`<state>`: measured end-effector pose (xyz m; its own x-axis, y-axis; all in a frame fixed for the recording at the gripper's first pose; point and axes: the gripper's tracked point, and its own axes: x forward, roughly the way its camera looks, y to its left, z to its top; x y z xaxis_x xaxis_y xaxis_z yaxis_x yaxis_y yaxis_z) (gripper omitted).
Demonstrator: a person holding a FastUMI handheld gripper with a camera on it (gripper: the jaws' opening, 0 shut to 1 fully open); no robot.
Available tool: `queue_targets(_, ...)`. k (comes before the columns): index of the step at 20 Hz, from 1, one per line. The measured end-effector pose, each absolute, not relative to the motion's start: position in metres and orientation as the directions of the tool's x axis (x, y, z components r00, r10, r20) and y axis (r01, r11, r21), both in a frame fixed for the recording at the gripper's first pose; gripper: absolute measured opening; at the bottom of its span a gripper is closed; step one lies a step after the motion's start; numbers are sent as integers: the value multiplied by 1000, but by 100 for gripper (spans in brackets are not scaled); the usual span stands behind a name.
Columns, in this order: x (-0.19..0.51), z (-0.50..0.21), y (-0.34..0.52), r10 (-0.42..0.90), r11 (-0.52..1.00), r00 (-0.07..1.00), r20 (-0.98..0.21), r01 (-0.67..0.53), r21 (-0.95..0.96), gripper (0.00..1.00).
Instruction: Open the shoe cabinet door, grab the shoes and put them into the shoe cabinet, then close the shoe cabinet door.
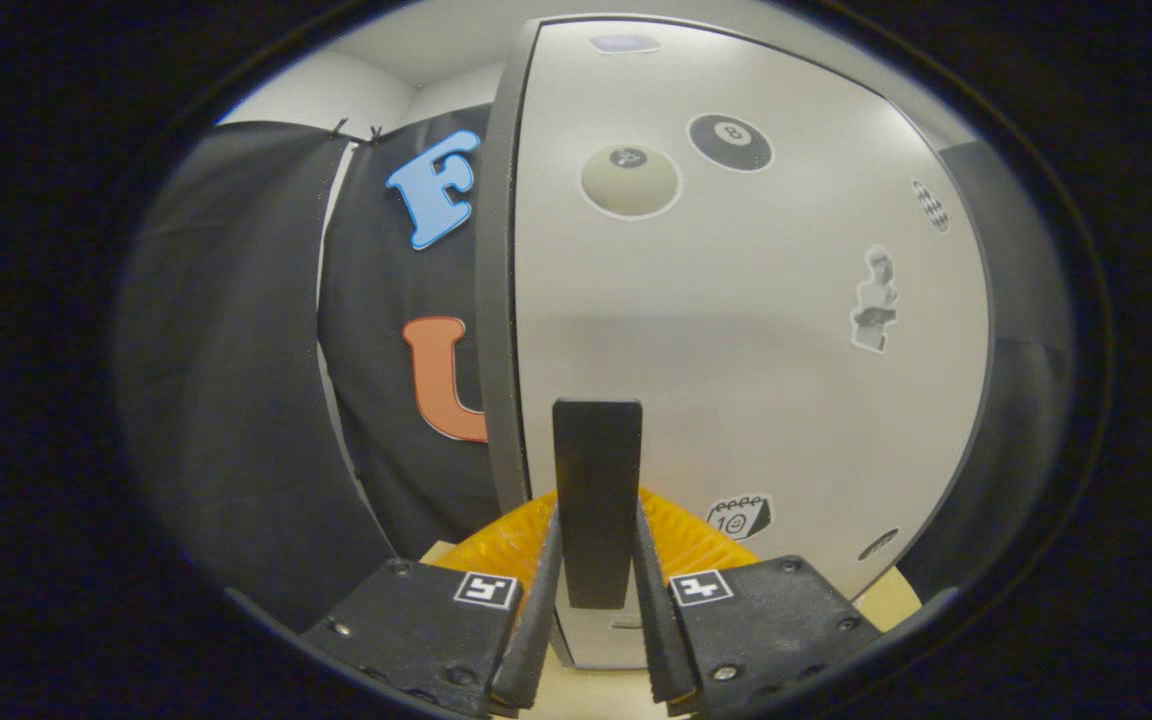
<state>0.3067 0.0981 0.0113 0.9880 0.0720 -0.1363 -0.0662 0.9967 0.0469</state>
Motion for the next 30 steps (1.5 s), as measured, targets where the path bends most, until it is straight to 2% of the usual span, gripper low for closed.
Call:
queue_targets(2,309,11,96,67,997,988,-139,-61,48,41)
queue_targets(8,304,11,95,63,998,987,-149,-59,30,20)
queue_targets(12,296,11,94,69,997,988,-136,-65,35,16)
queue_targets(18,261,12,94,93,995,984,-152,-84,60,15)
queue_targets(30,209,11,67,225,970,965,-135,-209,121,15)
